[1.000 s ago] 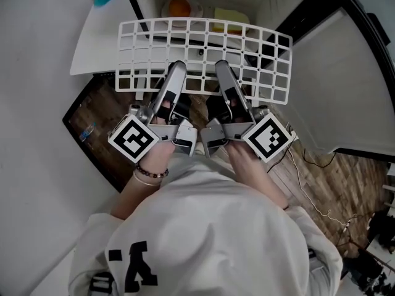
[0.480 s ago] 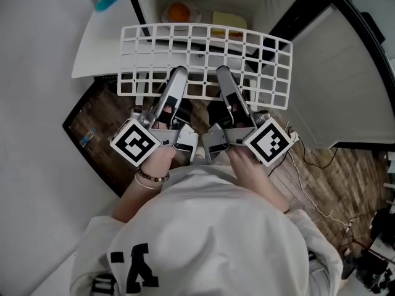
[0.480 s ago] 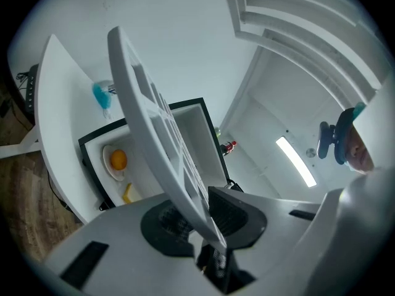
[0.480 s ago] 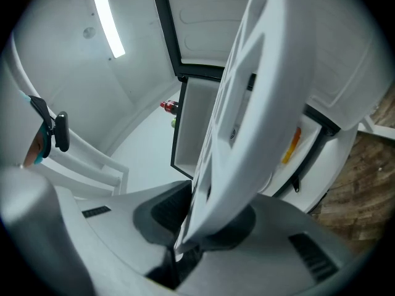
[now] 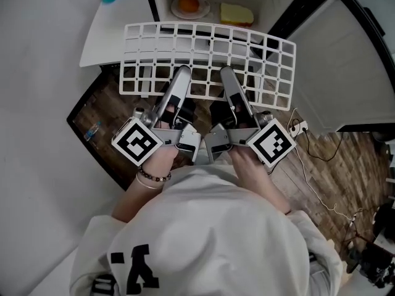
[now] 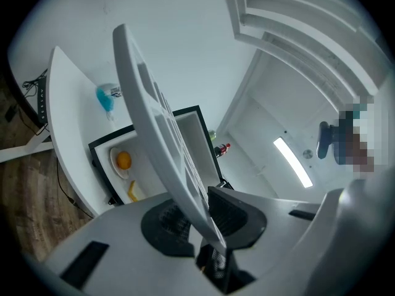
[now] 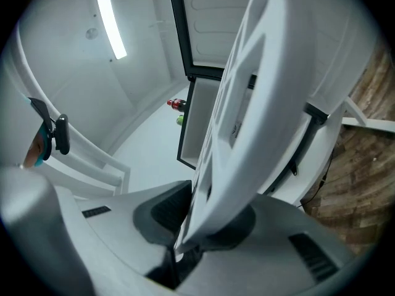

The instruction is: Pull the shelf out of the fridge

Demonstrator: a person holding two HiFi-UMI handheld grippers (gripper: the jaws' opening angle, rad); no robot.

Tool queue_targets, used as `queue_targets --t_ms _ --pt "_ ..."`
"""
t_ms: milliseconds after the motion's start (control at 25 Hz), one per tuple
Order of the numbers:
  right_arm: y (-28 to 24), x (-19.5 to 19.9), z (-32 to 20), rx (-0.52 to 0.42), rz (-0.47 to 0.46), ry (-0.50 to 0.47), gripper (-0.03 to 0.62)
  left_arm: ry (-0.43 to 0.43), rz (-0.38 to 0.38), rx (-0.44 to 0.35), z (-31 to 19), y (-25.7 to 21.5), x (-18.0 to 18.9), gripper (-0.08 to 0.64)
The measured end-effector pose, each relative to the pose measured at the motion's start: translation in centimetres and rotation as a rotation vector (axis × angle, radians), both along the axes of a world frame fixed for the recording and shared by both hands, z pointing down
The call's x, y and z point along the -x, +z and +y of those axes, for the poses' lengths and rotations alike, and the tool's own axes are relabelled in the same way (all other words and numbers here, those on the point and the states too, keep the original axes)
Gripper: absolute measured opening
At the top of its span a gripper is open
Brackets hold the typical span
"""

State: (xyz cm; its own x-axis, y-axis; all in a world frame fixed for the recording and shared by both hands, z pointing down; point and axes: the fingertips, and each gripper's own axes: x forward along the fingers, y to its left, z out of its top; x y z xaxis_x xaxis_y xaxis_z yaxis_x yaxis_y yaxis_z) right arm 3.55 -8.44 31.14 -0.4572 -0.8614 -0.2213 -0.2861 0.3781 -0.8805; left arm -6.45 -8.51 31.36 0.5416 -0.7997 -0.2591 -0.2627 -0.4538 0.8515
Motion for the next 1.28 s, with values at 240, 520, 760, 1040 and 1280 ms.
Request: queue_targets --t_ms 240,520,760,1040,1280 --pt "0.8 -0.6 -1.1 0.033 -0.024 -0.007 0.069 -0.006 -0.004 0.042 -1.0 0.7 -0.7 0.071" --pt "1.4 -0.7 -1.0 0.062 -0.04 -0.001 0.069 -0.002 -0.006 0.072 -0.9 1.1 -0.7 0.069" --pt "1.9 -0.6 -1.0 0.092 -0.047 0.002 0.069 -0.003 0.001 0.098 -1.0 1.4 -0.6 0.067" --pt "2.1 -0.8 -1.2 0.123 -0.059 0.001 0.069 0.001 0.001 0.145 -1.1 1.7 -0.8 0.066" --pt "2.2 -0.6 -1.2 0.126 -0.072 -0.013 0.069 -0.011 0.0 0.145 -1.0 1.6 -0.6 0.064"
